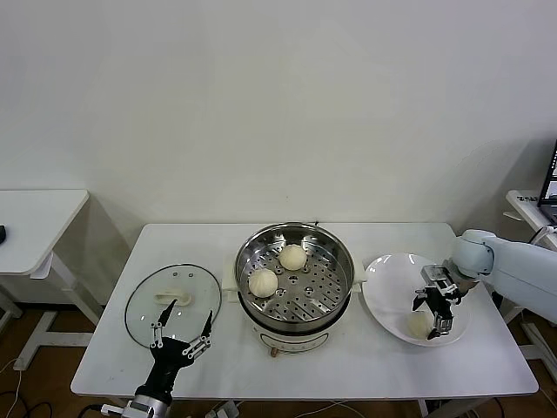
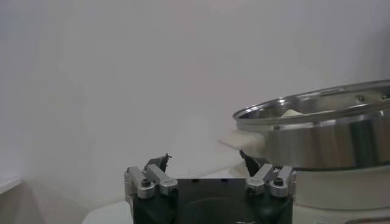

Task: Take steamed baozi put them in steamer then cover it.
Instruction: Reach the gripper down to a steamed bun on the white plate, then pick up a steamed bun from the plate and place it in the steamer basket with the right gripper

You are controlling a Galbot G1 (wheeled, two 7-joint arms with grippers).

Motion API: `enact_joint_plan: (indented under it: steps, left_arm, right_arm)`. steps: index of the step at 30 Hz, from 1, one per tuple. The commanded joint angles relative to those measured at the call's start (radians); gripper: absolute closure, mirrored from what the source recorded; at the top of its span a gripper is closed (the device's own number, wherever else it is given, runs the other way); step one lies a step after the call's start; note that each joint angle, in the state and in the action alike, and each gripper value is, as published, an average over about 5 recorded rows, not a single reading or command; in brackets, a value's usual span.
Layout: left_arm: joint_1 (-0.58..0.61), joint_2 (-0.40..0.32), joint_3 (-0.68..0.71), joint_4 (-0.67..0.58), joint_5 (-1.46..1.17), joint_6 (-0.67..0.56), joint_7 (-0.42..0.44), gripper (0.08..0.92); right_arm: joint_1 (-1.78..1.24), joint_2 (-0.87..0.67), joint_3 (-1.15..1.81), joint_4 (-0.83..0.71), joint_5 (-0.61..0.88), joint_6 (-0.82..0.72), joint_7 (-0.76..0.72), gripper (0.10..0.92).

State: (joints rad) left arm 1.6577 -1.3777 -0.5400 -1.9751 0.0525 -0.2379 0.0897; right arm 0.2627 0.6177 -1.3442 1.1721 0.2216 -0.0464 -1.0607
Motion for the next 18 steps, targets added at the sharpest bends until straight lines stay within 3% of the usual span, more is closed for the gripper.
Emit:
enact_joint_plan:
  steps: [1, 9, 18]
  left_arm:
    - [0.001, 0.003, -0.001, -0.008, -0.003, 0.003, 0.001, 0.177]
    - [-0.002, 0.013, 0.002, -0.015, -0.009, 0.006, -0.001, 0.177]
    - [-0.009, 0.02, 0.009, -0.008, -0.007, 0.004, -0.001, 0.177]
  right_arm:
    - [0.006, -0.009, 0.008, 0.01, -0.002, 0.005, 0.015, 0.293]
    - [0.267, -0.025, -0.091, 0.109, 0.021, 0.075, -0.053, 0.344]
    - [0.625, 0.135, -0.122, 0.253, 0.013, 0.388, -0.088, 0.36]
